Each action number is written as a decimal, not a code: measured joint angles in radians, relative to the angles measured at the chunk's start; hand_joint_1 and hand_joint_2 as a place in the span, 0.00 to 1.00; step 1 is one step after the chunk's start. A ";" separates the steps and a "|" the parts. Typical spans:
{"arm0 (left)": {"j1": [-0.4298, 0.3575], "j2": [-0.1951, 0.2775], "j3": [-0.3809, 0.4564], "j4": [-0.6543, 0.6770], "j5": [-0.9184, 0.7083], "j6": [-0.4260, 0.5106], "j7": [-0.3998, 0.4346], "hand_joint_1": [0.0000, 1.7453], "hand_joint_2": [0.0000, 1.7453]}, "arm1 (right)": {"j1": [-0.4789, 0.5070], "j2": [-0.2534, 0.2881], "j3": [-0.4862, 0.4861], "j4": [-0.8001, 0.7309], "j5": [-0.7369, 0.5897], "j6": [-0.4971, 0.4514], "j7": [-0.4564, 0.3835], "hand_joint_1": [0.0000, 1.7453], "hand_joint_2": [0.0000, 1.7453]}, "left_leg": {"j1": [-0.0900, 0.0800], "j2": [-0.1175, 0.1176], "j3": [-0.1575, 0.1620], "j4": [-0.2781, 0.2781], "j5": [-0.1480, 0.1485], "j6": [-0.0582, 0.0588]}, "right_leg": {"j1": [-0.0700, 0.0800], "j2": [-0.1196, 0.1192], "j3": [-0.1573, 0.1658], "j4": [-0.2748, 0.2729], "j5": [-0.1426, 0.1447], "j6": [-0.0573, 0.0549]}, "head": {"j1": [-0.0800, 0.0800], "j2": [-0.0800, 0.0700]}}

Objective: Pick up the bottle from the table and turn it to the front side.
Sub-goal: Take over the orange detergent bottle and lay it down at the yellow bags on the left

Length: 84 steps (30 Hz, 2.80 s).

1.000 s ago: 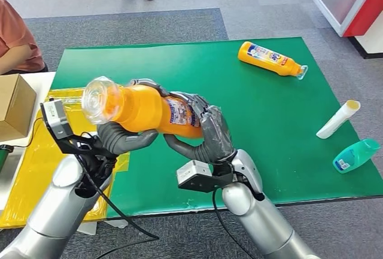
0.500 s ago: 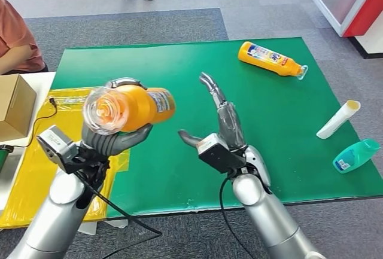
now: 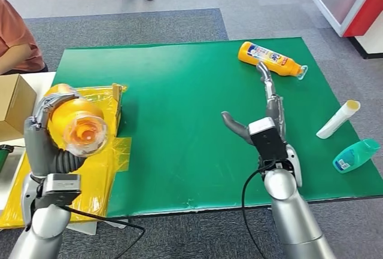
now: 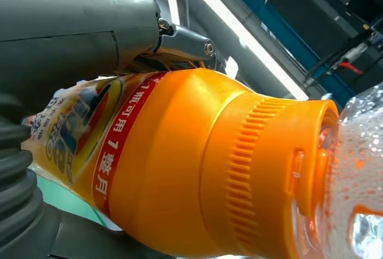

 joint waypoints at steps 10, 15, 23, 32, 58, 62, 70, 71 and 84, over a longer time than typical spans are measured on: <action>0.054 0.002 0.051 0.036 -0.609 0.103 0.220 1.00 1.00 | -0.002 -0.007 -0.044 -0.124 -0.013 0.038 0.028 0.00 1.00 | 0.000 0.000 0.000 0.000 0.000 0.000 | 0.000 0.000 0.000 0.000 0.000 0.000 | 0.000 0.000; 0.034 0.020 0.045 0.106 -0.772 -0.099 0.363 1.00 1.00 | -0.002 -0.007 -0.048 -0.152 -0.009 0.056 0.040 0.00 1.00 | 0.000 0.000 0.000 0.000 0.000 0.000 | 0.000 0.000 -0.001 0.000 0.000 0.000 | 0.000 0.000; -0.049 0.074 -0.003 0.244 -0.695 -0.367 0.410 1.00 1.00 | 0.002 -0.007 -0.072 -0.186 0.004 0.080 0.039 0.00 1.00 | 0.000 0.001 0.000 0.000 0.001 0.000 | 0.000 0.000 -0.001 0.000 0.001 0.000 | 0.000 0.000; -0.121 0.117 -0.048 0.380 -0.598 -0.461 0.414 1.00 1.00 | 0.003 -0.007 -0.087 -0.190 0.012 0.089 0.031 0.00 1.00 | 0.000 0.001 0.000 0.000 0.001 0.000 | 0.000 0.000 -0.001 0.000 0.001 0.000 | 0.000 0.000; -0.194 0.133 -0.074 0.673 -0.459 -0.456 0.426 0.00 1.00 | -0.005 -0.007 -0.085 -0.190 0.017 0.086 0.020 0.00 1.00 | 0.000 0.000 0.000 0.000 0.001 0.000 | 0.000 0.000 0.000 0.000 0.001 0.000 | 0.000 0.000; -0.194 0.131 -0.074 0.680 -0.460 -0.453 0.426 0.00 1.00 | -0.005 -0.007 -0.085 -0.190 0.017 0.086 0.021 0.00 1.00 | 0.000 0.000 0.000 0.000 0.001 0.000 | 0.000 0.000 0.000 0.000 0.001 0.000 | 0.000 0.000; -0.161 0.109 -0.049 0.664 -0.480 -0.330 0.426 0.00 1.00 | -0.001 -0.007 -0.085 -0.190 0.015 0.085 0.027 0.00 1.00 | 0.000 0.000 0.000 0.000 0.001 0.000 | 0.000 0.000 0.000 0.000 0.001 0.000 | 0.000 0.000; -0.148 0.103 -0.041 0.646 -0.502 -0.281 0.425 0.00 1.00 | 0.001 -0.007 -0.085 -0.191 0.015 0.085 0.029 0.00 1.00 | 0.000 0.000 0.000 0.000 0.001 0.000 | 0.000 0.000 0.000 0.000 0.001 0.000 | 0.000 0.000; 0.081 -0.169 0.225 0.089 -0.530 0.253 -0.202 0.00 1.00 | 0.033 -0.008 -0.050 -0.202 0.005 0.044 0.043 0.00 1.00 | 0.000 0.000 -0.001 0.000 -0.002 0.001 | 0.000 0.000 0.000 -0.001 0.000 0.000 | 0.000 0.000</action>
